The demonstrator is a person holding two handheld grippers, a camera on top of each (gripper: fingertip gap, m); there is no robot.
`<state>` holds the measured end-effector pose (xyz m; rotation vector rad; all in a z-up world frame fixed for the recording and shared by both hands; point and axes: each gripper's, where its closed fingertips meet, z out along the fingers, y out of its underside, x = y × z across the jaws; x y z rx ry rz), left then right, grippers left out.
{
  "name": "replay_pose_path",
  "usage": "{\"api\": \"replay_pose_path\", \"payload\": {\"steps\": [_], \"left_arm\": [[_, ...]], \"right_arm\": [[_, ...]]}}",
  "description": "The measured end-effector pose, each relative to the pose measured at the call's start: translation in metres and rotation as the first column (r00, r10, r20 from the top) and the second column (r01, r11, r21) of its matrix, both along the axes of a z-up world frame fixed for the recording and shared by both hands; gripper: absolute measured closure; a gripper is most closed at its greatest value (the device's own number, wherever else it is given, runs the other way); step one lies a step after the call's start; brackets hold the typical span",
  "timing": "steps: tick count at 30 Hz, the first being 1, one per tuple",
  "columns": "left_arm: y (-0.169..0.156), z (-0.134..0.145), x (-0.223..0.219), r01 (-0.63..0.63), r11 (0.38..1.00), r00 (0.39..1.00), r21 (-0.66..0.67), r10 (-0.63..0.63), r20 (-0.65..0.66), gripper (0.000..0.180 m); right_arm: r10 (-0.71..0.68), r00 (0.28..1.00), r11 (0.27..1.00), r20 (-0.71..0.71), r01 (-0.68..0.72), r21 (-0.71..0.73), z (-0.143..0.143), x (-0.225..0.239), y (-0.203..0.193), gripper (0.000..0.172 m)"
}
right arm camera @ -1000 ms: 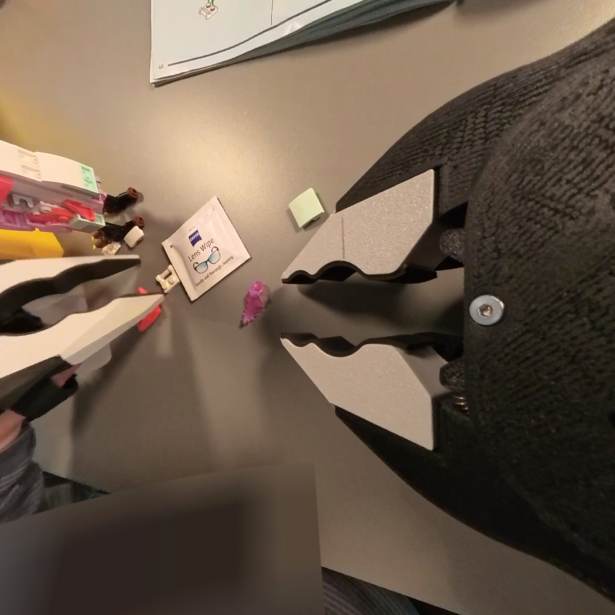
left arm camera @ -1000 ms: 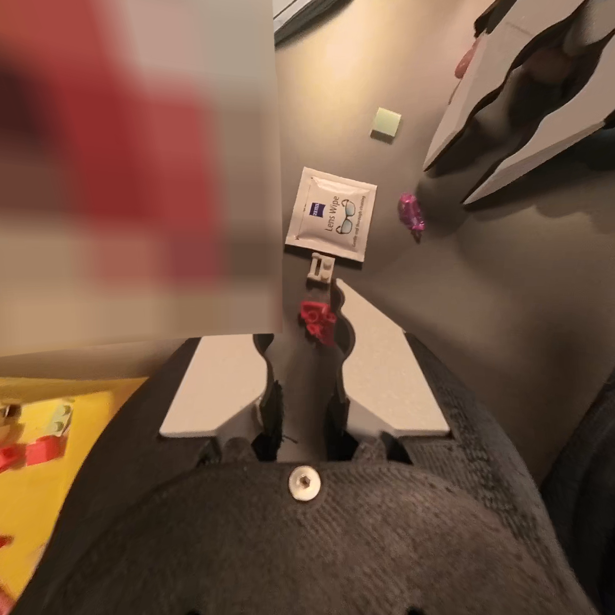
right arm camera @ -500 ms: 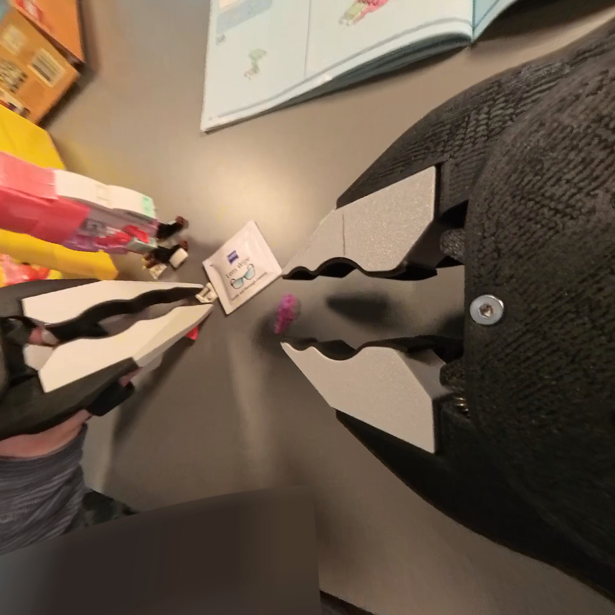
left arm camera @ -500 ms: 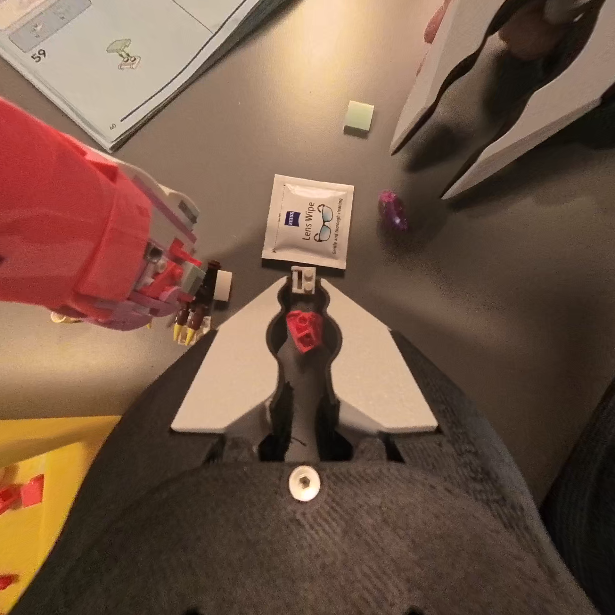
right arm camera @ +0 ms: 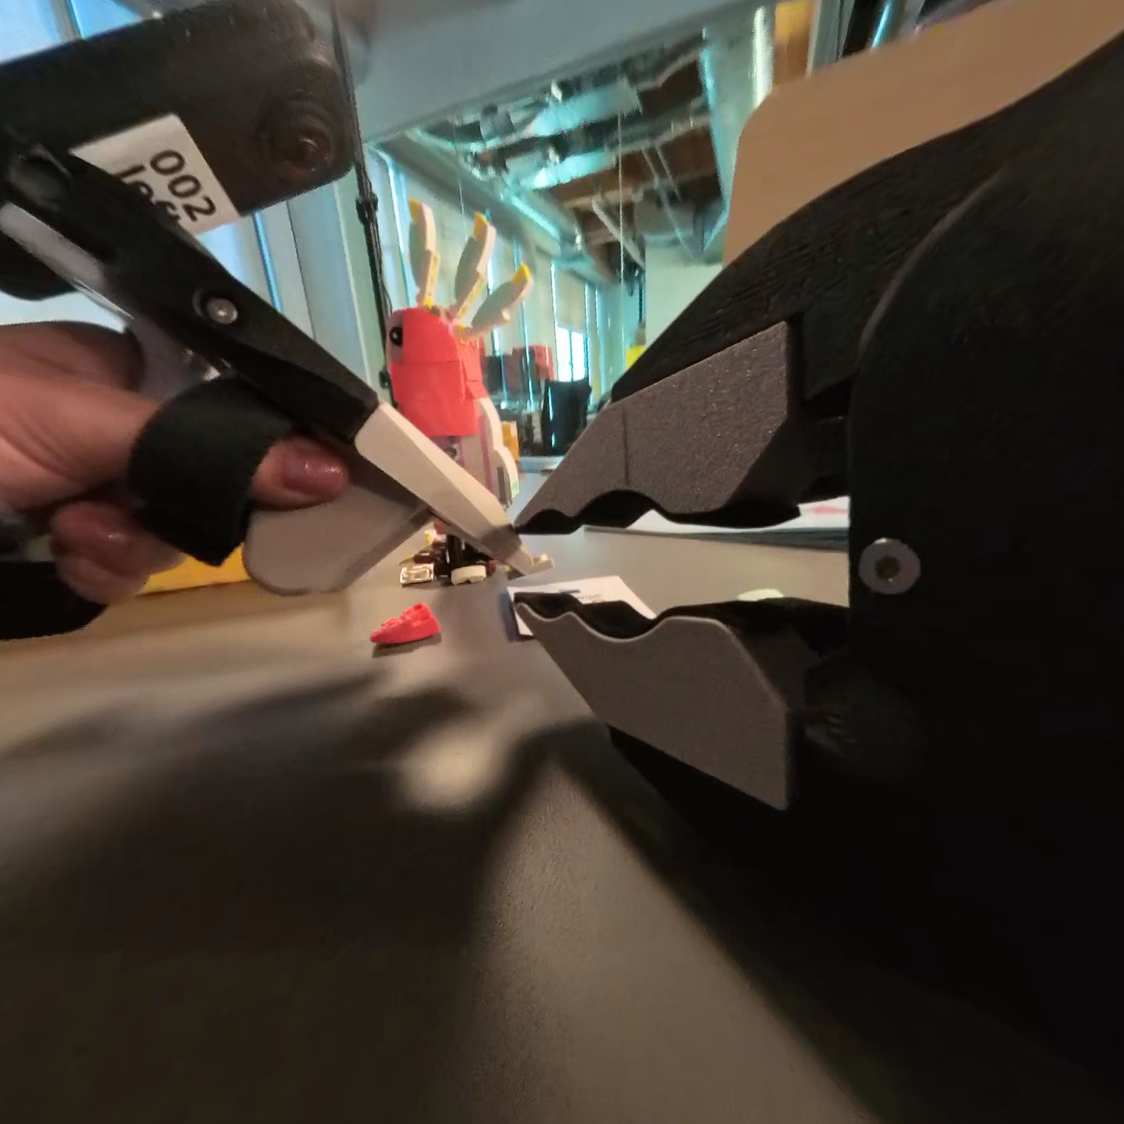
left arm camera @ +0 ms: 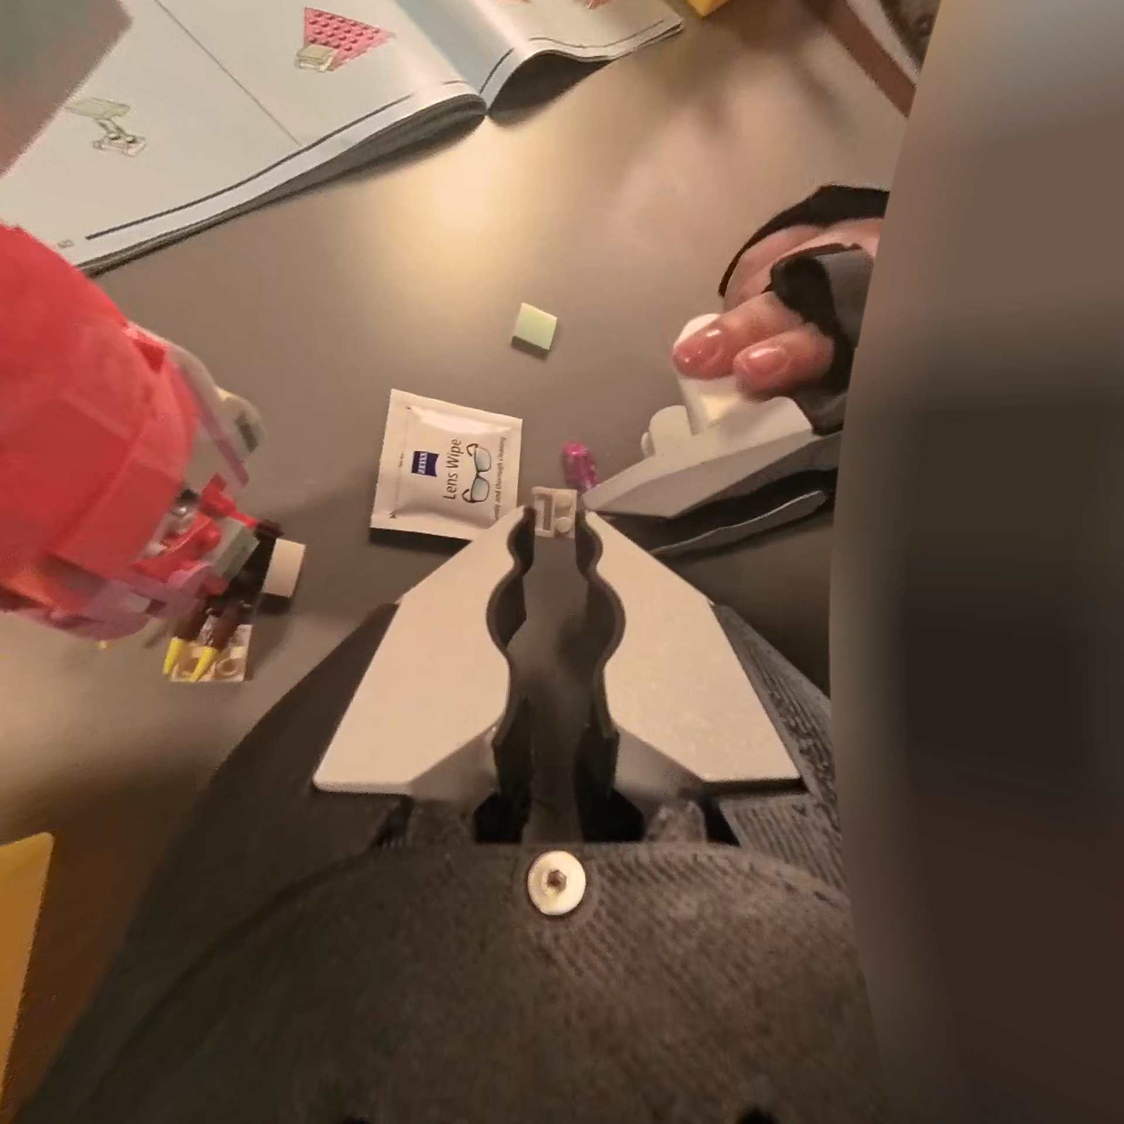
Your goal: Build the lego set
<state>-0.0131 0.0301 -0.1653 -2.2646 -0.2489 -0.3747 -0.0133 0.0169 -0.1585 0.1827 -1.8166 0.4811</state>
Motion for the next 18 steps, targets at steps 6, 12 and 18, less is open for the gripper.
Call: {"api": "replay_pose_path", "payload": {"steps": [6,12,18], "left_arm": [[0.000,0.004,0.004,0.010,1.000,0.999,0.020,-0.011,0.034,0.169],[0.000,0.034,0.016,0.104,0.971,0.994,0.216,-0.111,0.020,0.154],[-0.004,0.070,0.034,0.138,0.881,0.955,0.452,-0.240,0.176,0.152]], "right_arm": [[-0.030,0.999,0.999,-0.044,0.031,0.034,0.001,-0.005,0.004,0.166],[0.054,0.998,0.975,0.018,-0.049,-0.216,0.026,0.005,0.004,0.169],[0.268,0.963,0.815,0.011,-0.221,-0.536,0.066,0.027,0.005,0.169]]}}
